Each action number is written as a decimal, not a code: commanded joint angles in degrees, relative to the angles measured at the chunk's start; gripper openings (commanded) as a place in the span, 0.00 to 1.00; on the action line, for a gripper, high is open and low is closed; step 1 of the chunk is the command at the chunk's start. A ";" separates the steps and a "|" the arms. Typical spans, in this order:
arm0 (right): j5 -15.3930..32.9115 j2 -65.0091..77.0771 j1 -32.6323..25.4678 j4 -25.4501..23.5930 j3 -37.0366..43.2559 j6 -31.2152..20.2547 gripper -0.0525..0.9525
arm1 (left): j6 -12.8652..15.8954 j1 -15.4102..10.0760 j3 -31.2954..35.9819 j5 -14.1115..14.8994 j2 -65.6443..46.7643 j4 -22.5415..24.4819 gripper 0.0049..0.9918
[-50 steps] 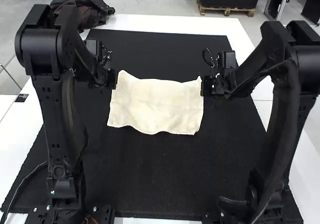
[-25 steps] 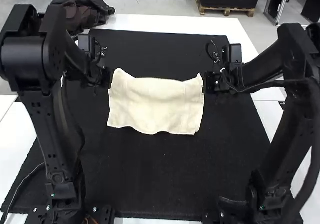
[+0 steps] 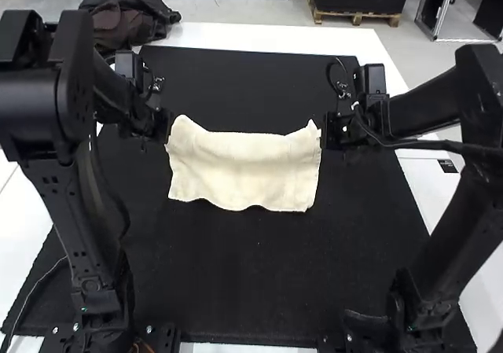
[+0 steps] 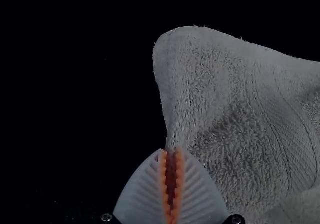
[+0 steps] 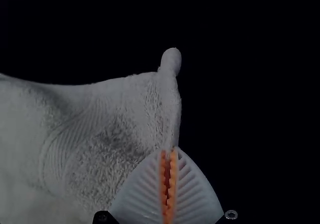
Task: Fold the towel.
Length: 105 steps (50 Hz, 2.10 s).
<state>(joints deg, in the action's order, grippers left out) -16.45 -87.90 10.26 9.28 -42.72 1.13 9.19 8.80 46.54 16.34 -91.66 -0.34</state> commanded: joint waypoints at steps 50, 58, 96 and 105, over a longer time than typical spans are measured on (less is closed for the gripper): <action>-2.98 4.75 -0.33 -7.78 9.94 -2.36 0.03 | 5.05 1.66 -11.74 -1.22 6.67 -2.91 0.02; -2.62 4.23 -0.33 -6.82 12.13 -2.44 0.03 | 5.40 2.36 -13.50 -1.22 6.67 -1.42 0.02; -1.39 3.26 -0.51 -3.92 13.98 -1.83 0.91 | 5.49 3.77 -20.44 -0.25 6.75 6.49 0.98; -1.75 3.08 -0.24 -1.90 13.89 -1.74 0.95 | 5.40 7.11 -20.00 1.33 6.75 8.25 0.98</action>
<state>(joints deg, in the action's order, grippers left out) -17.63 -84.64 10.26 6.00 -28.91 -0.86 14.33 14.00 26.35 15.97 -86.17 6.79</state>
